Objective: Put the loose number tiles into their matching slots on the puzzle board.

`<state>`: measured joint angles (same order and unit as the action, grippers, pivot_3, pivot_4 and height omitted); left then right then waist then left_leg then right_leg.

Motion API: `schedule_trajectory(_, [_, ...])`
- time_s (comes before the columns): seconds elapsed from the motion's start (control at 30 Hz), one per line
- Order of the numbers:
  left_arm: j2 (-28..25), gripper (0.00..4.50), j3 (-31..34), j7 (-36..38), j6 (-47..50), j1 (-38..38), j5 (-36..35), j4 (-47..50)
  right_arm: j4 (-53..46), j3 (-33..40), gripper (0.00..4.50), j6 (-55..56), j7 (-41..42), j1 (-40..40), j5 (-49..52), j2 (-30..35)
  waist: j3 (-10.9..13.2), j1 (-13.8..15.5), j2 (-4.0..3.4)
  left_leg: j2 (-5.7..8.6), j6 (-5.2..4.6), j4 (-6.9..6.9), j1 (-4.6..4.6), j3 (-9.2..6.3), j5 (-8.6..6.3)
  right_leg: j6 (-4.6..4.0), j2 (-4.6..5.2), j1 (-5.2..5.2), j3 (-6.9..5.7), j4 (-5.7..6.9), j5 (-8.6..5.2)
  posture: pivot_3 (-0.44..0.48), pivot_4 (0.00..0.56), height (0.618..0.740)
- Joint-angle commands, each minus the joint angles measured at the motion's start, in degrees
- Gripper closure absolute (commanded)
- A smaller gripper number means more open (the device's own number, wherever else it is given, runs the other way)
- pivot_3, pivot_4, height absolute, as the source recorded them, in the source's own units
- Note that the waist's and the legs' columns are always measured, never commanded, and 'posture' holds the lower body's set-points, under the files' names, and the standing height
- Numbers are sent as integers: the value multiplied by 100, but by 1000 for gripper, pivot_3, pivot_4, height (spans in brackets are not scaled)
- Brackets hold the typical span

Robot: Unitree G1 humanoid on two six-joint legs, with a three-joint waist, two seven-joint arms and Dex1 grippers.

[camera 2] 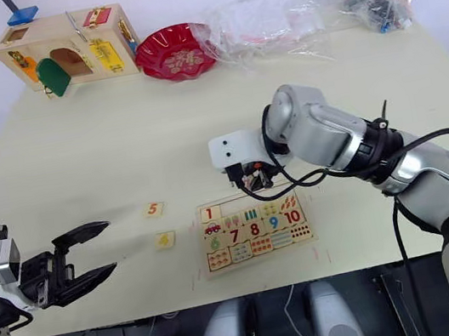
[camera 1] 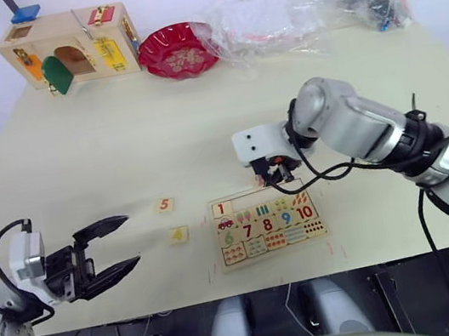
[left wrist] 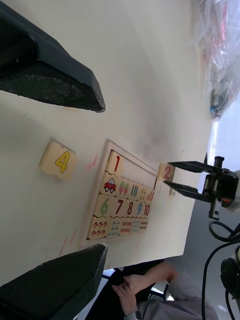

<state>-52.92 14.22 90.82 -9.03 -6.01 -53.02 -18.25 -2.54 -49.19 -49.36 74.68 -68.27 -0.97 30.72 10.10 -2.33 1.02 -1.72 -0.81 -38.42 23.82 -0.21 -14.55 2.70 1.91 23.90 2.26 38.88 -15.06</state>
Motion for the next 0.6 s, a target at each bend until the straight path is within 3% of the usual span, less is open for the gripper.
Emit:
schedule_trajectory(0.03, [33,0,265,168,-11,-62,42,136,3,-78,3570,-10,-40,-161,-179,-362,0,-8,0,0,0,0,0,0,0,0,0,0,0,1,0,0,150,740])
schedule_trajectory(0.6, [60,0,398,168,98,-70,128,155,517,-209,3570,-512,-322,0,-335,-1247,-1,-5,2,3,1,-1,-1,-8,0,-1,2,-1,-7,4,1,0,150,740])
